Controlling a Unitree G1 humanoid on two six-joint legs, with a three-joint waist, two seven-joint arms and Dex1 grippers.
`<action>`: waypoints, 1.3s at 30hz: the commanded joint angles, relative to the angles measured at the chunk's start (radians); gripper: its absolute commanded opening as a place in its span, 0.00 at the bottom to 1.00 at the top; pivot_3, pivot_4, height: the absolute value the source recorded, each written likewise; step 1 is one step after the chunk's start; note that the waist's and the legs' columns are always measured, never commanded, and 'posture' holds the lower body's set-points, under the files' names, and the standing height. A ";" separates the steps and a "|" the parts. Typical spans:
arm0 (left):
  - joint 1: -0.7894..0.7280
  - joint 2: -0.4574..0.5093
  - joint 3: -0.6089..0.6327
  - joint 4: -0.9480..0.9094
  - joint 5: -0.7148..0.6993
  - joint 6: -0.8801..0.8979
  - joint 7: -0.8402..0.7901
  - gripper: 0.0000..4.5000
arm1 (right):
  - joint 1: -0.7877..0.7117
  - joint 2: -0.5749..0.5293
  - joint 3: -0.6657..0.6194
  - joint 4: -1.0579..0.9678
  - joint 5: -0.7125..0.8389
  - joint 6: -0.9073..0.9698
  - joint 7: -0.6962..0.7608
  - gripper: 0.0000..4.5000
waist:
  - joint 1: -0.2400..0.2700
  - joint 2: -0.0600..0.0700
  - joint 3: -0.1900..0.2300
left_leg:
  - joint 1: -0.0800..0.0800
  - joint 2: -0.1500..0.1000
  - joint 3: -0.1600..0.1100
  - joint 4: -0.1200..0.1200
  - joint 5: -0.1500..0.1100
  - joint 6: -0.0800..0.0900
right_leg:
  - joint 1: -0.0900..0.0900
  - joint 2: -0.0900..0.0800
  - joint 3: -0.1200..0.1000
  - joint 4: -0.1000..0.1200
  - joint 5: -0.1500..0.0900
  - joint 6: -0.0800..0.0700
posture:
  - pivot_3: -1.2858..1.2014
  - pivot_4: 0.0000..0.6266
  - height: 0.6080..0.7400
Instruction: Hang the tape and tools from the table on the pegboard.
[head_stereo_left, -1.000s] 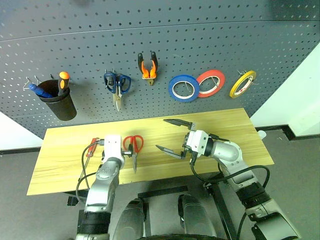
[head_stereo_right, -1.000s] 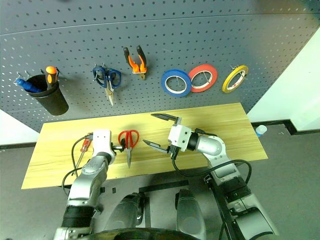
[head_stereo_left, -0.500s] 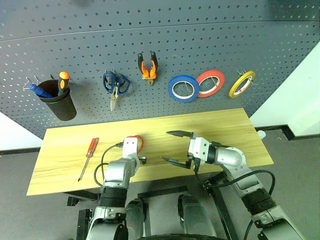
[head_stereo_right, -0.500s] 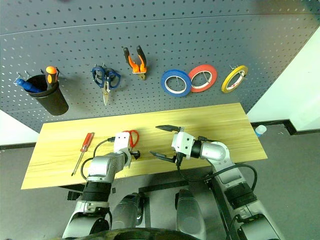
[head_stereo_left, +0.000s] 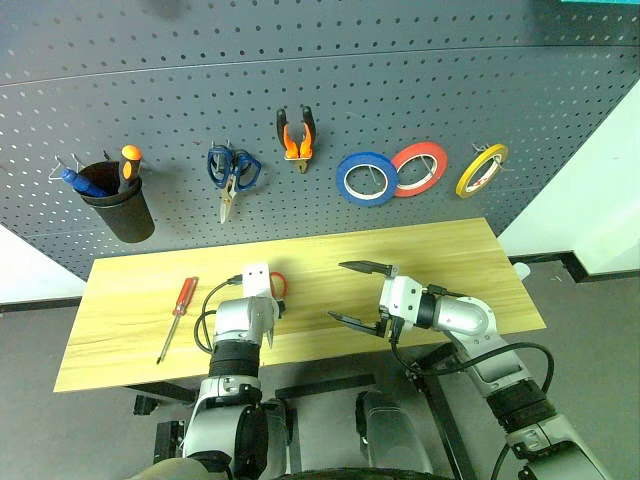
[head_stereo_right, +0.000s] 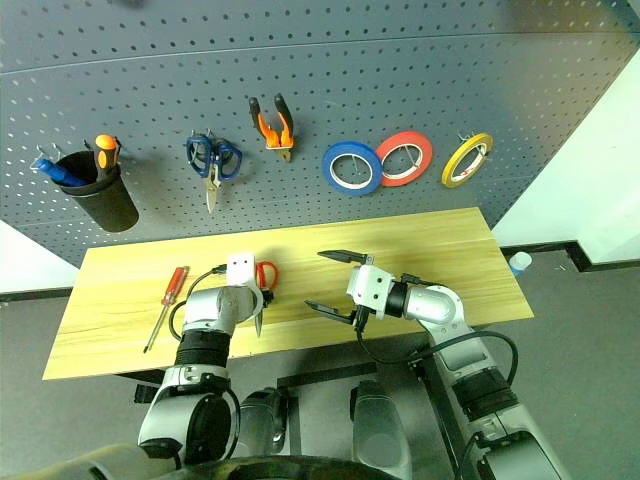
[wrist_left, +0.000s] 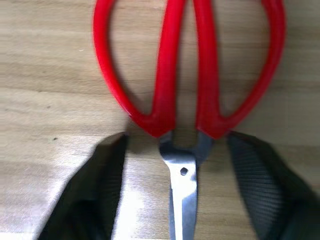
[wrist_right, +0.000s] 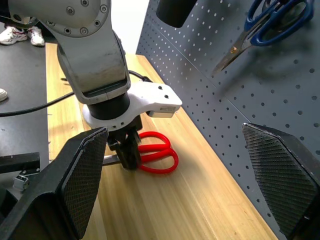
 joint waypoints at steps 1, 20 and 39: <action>0.008 -0.009 0.020 0.027 -0.012 0.033 0.018 0.43 | 0.001 -0.002 -0.022 -0.028 0.001 -0.020 -0.009 1.00 | 0.000 0.000 0.000 | 0.000 0.000 0.000 0.000 0.000 0.000 | 0.000 0.000 0.000 0.000 0.000 0.000 | 0.50 0.22 1.00; 0.405 0.266 -0.176 -0.486 -0.058 -0.387 -0.411 0.22 | 0.027 -0.002 -0.061 -0.206 0.290 0.176 0.111 1.00 | -0.002 0.000 0.000 | 0.002 0.001 0.001 -0.003 0.000 0.000 | 0.000 0.000 0.001 0.000 -0.001 -0.003 | 0.50 0.21 1.00; 0.450 0.357 0.044 -0.502 -0.292 -1.200 -0.708 0.22 | -0.119 0.059 -0.129 -0.132 0.364 0.191 0.205 1.00 | 0.031 -0.001 -0.002 | -0.008 0.000 0.002 0.002 0.000 0.000 | -0.005 -0.002 -0.001 -0.002 0.002 -0.008 | 0.51 0.18 1.00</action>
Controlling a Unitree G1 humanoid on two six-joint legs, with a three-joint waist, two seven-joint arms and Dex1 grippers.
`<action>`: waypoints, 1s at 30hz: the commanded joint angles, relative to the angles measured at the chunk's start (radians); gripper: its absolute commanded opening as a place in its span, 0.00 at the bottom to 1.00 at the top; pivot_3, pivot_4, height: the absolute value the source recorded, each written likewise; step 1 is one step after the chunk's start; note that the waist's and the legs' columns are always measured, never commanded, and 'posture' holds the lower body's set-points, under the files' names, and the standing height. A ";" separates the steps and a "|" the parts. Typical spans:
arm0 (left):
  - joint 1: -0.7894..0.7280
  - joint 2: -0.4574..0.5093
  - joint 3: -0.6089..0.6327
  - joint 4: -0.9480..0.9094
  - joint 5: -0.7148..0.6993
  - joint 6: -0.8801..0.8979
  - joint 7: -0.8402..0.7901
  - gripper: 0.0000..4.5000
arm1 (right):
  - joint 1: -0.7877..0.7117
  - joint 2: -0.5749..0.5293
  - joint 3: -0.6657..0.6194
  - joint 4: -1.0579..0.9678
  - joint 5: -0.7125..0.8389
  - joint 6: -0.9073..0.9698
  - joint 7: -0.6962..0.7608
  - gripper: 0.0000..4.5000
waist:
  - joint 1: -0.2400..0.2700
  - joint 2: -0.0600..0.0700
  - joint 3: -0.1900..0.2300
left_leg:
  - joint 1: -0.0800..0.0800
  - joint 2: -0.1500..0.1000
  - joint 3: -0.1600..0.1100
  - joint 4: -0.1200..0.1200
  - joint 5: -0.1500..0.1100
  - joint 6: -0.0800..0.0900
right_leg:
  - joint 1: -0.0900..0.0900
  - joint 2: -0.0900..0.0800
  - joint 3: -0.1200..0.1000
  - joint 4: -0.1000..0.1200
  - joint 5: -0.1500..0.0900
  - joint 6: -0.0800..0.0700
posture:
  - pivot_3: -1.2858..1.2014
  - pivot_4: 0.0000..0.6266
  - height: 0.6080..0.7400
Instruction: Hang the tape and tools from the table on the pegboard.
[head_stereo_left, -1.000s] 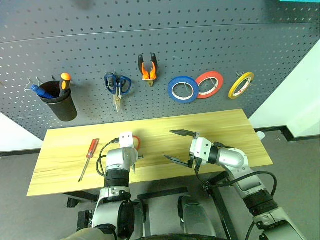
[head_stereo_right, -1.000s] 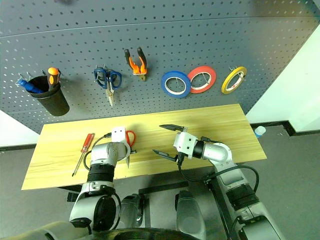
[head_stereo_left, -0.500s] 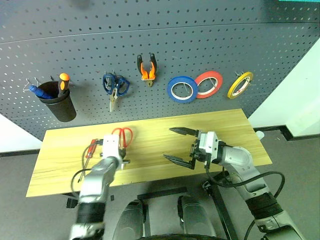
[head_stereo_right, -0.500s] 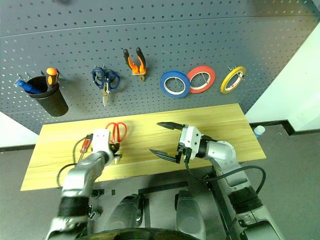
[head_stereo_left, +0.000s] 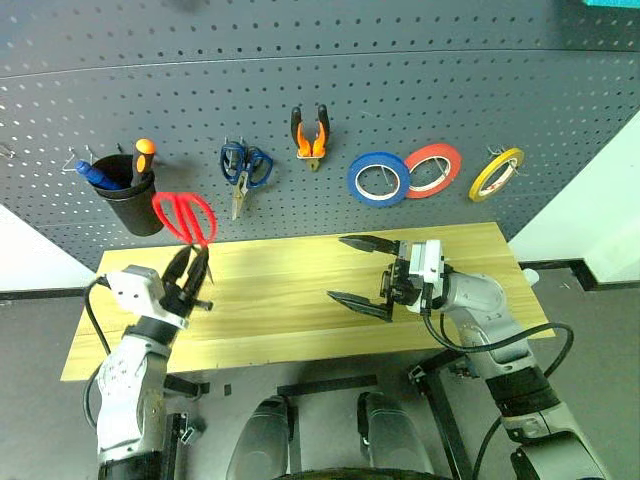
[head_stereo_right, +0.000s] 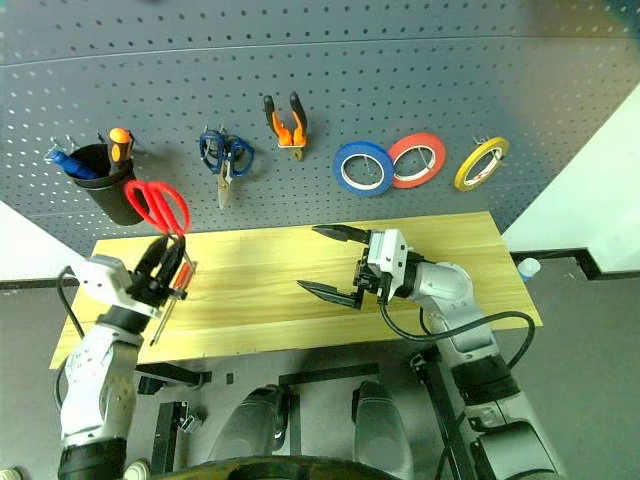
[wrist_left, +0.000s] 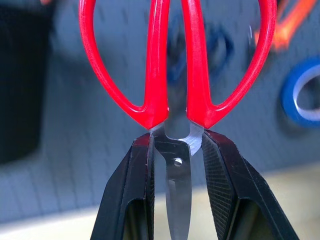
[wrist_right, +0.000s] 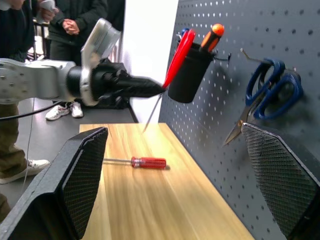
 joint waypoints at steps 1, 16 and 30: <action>-0.086 0.024 0.000 0.012 0.041 -0.047 0.044 0.22 | -0.035 0.018 -0.047 -0.031 0.069 0.018 0.020 1.00 | -0.002 -0.001 -0.001 | 0.000 0.000 0.000 0.001 0.000 0.000 | 0.000 0.000 0.000 0.000 0.000 0.001 | 0.51 0.17 1.00; -0.301 0.096 -0.105 0.239 0.228 -0.012 0.153 0.22 | -0.021 0.013 -0.059 -0.063 0.057 0.056 0.029 1.00 | -0.010 -0.001 -0.003 | 0.000 0.000 0.000 0.003 0.000 0.000 | 0.001 0.001 0.001 0.000 0.005 0.006 | 0.49 0.15 1.00; -0.314 0.118 -0.096 0.330 0.250 0.394 0.282 0.75 | 0.037 -0.012 -0.027 -0.040 -0.064 -0.004 0.031 1.00 | -0.011 -0.001 -0.004 | 0.000 0.000 0.000 0.004 0.000 0.000 | 0.001 0.001 0.001 0.001 0.006 0.008 | 0.49 0.15 1.00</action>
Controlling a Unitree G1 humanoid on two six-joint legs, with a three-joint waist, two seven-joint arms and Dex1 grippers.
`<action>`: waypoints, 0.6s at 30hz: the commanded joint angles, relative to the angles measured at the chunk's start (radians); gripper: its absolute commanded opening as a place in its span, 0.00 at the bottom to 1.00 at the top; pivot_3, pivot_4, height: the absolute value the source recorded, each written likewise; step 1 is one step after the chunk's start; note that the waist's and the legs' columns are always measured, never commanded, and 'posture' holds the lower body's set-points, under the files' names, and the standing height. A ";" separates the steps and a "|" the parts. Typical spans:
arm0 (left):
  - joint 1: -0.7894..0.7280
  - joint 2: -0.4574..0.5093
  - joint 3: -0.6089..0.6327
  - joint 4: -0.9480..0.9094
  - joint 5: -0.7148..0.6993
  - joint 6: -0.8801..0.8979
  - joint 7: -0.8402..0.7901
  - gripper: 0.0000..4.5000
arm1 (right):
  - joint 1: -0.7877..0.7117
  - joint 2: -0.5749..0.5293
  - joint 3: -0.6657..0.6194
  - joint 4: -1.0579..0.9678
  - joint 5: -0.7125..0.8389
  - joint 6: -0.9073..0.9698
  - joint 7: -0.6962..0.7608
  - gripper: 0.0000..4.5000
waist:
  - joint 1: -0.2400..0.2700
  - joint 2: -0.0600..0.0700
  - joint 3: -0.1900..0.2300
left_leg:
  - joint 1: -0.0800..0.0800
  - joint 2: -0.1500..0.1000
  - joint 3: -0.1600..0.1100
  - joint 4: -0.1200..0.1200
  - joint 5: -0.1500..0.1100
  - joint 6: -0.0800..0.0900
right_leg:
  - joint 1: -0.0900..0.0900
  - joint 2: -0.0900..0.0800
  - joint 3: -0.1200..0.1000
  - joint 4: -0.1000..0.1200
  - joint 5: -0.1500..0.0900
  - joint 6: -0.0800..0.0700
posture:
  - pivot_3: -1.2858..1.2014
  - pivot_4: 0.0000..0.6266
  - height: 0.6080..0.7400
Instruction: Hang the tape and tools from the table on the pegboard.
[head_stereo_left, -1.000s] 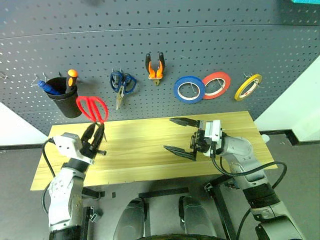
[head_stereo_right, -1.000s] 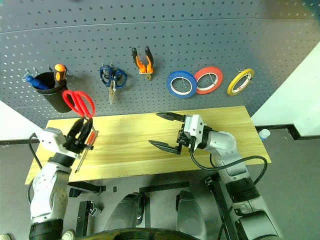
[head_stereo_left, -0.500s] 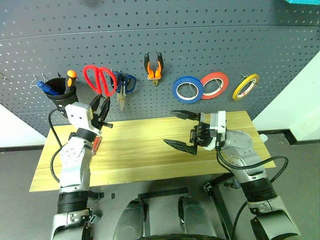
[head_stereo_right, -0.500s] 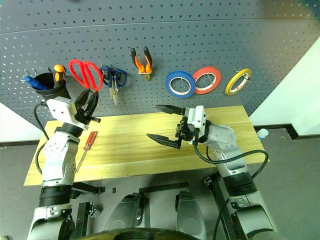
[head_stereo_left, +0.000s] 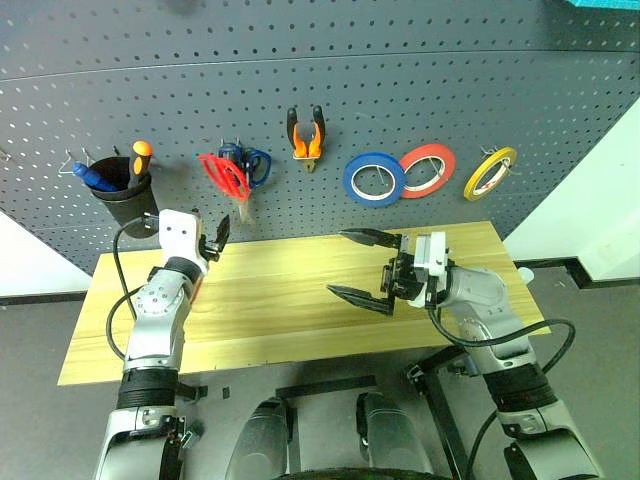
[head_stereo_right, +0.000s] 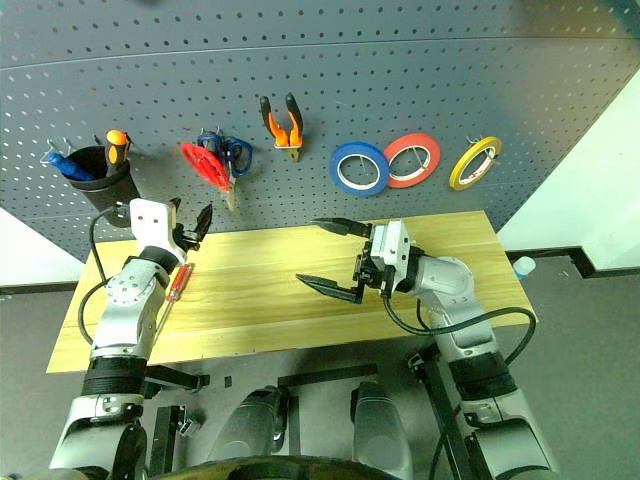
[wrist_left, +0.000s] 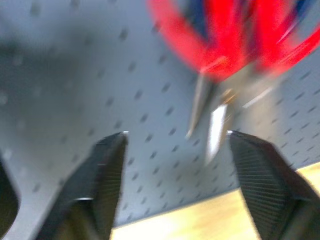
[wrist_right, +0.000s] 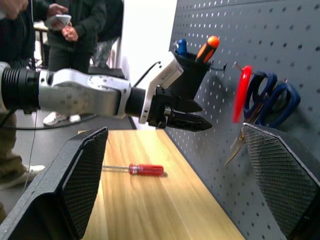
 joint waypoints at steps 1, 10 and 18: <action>-0.012 0.033 0.049 0.031 -0.027 0.237 0.046 0.75 | 0.016 -0.022 0.017 0.002 -0.064 -0.066 0.012 1.00 | -0.002 0.000 0.000 | 0.000 0.000 0.000 0.000 0.000 0.000 | 0.000 0.000 0.000 0.000 0.000 0.000 | 0.49 0.15 1.00; -0.130 0.162 -0.003 0.382 0.010 0.573 0.013 1.00 | 0.073 -0.033 0.044 0.102 -0.164 -0.186 0.007 1.00 | -0.020 -0.003 -0.003 | 0.002 0.000 -0.001 0.001 0.000 0.000 | 0.001 0.000 0.000 0.003 -0.002 0.003 | 0.50 0.16 1.00; -0.316 0.231 -0.061 0.794 0.077 0.437 -0.050 1.00 | 0.124 -0.053 0.026 0.127 -0.193 -0.230 -0.025 1.00 | -0.023 -0.006 -0.006 | 0.003 0.000 -0.001 0.002 0.000 0.000 | 0.002 0.000 0.000 0.003 -0.002 0.004 | 0.49 0.16 1.00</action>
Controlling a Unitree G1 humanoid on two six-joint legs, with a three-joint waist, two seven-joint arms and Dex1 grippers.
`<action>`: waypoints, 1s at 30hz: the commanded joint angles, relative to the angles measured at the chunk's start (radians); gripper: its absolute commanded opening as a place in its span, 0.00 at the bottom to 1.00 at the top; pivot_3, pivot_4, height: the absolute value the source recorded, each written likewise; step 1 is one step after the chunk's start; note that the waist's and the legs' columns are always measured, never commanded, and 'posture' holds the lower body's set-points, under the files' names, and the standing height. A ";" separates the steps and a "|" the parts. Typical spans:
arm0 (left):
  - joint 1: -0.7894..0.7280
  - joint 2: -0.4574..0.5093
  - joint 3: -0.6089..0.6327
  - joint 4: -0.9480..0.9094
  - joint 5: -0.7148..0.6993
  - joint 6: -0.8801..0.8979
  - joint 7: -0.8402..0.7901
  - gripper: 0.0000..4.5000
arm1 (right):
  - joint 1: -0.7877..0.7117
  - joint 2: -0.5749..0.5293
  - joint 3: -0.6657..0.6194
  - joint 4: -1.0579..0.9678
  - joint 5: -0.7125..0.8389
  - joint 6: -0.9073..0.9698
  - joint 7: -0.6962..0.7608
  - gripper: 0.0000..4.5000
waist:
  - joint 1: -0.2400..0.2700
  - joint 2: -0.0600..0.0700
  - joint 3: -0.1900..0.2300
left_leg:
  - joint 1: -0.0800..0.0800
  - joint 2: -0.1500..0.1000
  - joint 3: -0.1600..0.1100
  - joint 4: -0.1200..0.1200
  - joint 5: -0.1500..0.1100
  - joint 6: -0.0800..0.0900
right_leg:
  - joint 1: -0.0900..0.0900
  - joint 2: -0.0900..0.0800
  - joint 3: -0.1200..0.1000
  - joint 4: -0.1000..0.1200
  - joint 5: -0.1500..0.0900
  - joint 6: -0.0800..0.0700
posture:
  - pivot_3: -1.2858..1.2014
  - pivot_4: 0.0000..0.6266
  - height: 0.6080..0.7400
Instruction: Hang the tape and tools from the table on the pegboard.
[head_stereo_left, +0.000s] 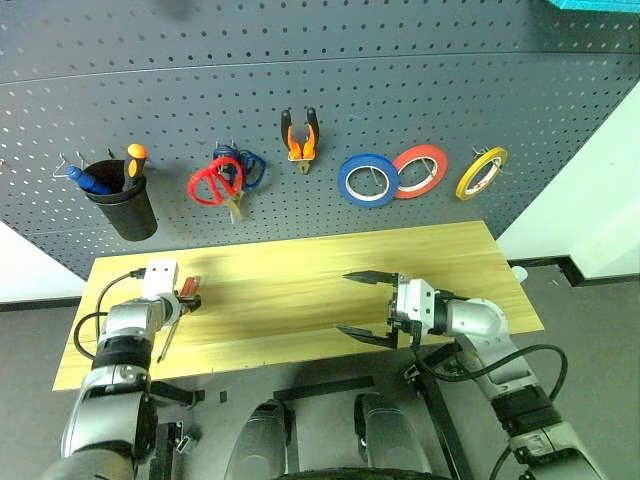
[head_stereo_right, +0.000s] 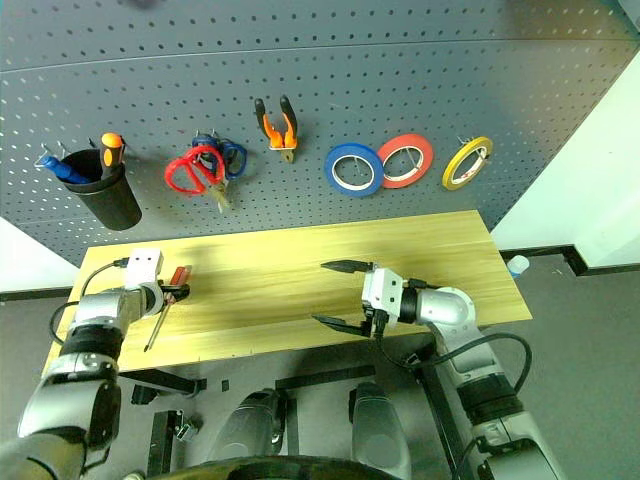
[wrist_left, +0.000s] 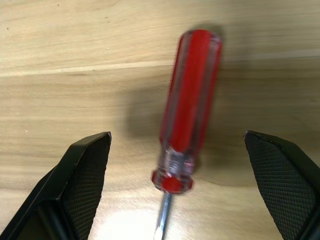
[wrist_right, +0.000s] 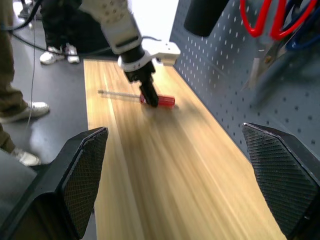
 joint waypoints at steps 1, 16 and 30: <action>-0.056 0.029 -0.032 0.119 0.039 -0.069 -0.043 1.00 | 0.014 -0.013 -0.023 -0.016 0.002 -0.026 -0.022 1.00 | -0.001 0.000 0.000 | 0.000 0.000 0.000 0.000 0.000 0.000 | 0.000 0.000 0.000 0.000 0.000 0.000 | 0.48 0.16 1.00; -0.131 0.027 -0.046 0.314 0.059 -0.157 -0.076 0.37 | 0.049 -0.078 -0.023 -0.030 0.011 -0.023 -0.013 1.00 | -0.009 -0.001 -0.005 | 0.007 0.000 0.001 -0.001 0.000 0.000 | 0.006 0.000 0.000 0.000 0.000 0.001 | 0.47 0.16 1.00; 0.361 0.020 0.052 -0.466 -0.125 -0.511 -0.288 0.19 | -0.021 -0.017 -0.045 -0.049 0.062 -0.061 -0.042 1.00 | -0.025 -0.002 -0.006 | 0.010 0.001 0.003 -0.004 0.000 -0.001 | 0.007 -0.001 0.003 -0.001 0.002 -0.003 | 0.48 0.14 1.00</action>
